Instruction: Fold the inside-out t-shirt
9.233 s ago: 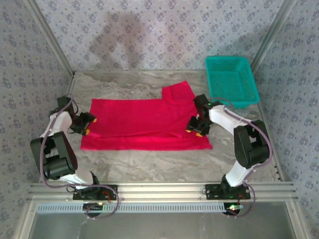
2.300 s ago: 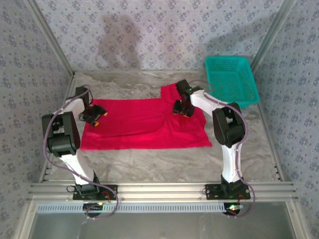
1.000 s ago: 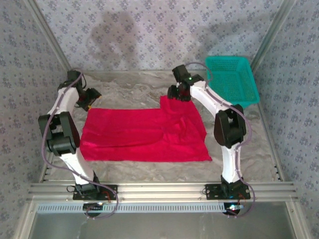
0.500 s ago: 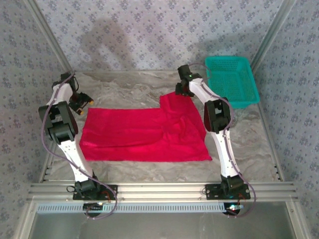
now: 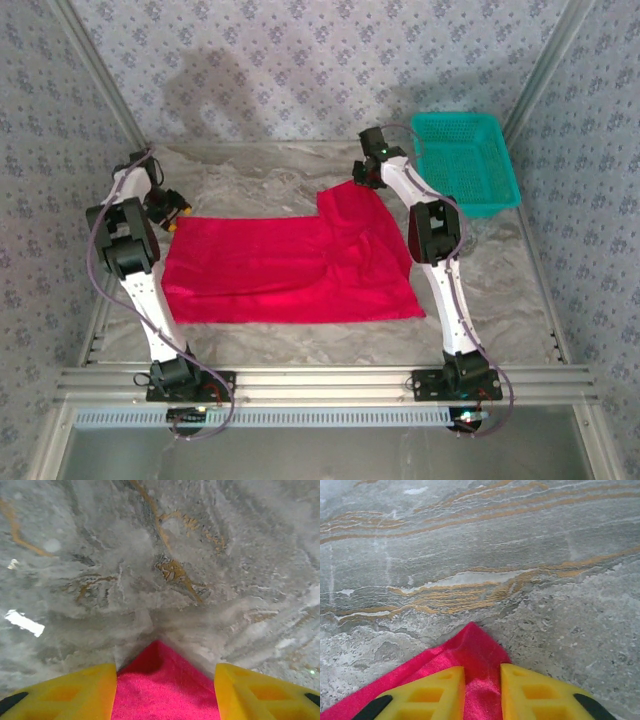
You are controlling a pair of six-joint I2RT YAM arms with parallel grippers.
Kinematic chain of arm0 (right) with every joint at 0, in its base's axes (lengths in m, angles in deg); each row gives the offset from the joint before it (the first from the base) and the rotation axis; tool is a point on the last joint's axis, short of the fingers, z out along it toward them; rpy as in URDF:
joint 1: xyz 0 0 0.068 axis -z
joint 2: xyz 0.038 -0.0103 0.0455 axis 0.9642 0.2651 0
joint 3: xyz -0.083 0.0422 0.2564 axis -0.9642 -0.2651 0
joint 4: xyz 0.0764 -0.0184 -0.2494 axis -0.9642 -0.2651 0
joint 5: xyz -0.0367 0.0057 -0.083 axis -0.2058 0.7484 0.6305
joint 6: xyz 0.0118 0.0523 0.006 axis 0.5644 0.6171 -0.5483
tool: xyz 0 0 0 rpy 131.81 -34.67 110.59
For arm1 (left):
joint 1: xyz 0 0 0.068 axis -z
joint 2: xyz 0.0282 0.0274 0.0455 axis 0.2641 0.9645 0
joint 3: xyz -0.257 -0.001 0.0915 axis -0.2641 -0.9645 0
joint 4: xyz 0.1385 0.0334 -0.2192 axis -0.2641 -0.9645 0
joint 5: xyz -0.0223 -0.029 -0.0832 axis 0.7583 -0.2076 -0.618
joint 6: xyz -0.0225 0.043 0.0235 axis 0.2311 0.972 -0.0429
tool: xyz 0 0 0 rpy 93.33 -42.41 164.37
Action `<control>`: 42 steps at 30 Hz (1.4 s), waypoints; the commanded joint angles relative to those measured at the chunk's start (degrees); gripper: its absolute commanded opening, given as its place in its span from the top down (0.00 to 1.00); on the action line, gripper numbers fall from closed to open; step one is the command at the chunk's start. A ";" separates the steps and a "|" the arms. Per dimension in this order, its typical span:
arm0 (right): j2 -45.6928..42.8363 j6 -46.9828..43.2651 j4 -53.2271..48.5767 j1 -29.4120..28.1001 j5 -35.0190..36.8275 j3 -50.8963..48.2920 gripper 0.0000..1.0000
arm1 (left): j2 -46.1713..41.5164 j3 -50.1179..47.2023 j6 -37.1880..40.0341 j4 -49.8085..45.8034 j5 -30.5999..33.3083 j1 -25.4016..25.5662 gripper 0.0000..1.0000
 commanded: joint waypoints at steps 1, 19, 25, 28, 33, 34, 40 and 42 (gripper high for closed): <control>2.21 -0.26 -1.37 0.01 -2.53 -0.15 0.83 | 1.75 1.88 0.08 -1.60 -2.06 0.94 0.62; -5.57 -0.46 0.36 2.39 -7.55 2.13 1.00 | 2.72 15.00 0.25 -9.09 -1.40 1.12 1.00; -10.46 0.24 0.77 2.74 -12.04 0.29 1.00 | 1.64 16.02 0.77 -10.23 -1.96 1.38 1.00; -14.84 0.64 3.00 2.80 -14.18 -3.92 1.00 | 0.47 15.50 1.43 -11.01 -1.67 1.38 1.00; -24.82 1.44 7.74 2.82 -16.30 -17.29 1.00 | -3.49 10.74 1.92 -9.95 -1.63 0.69 1.00; -27.11 1.41 8.48 2.82 -16.54 -20.32 1.00 | -4.51 9.37 1.84 -9.52 -1.70 0.47 1.00; -40.51 -0.29 10.72 2.80 -16.15 -37.40 1.00 | -11.74 -1.13 1.88 -6.23 -2.71 -1.06 1.00; -45.09 -0.52 11.09 2.91 -15.29 -42.82 1.00 | -13.73 -3.41 2.48 -6.14 -2.63 -1.72 1.00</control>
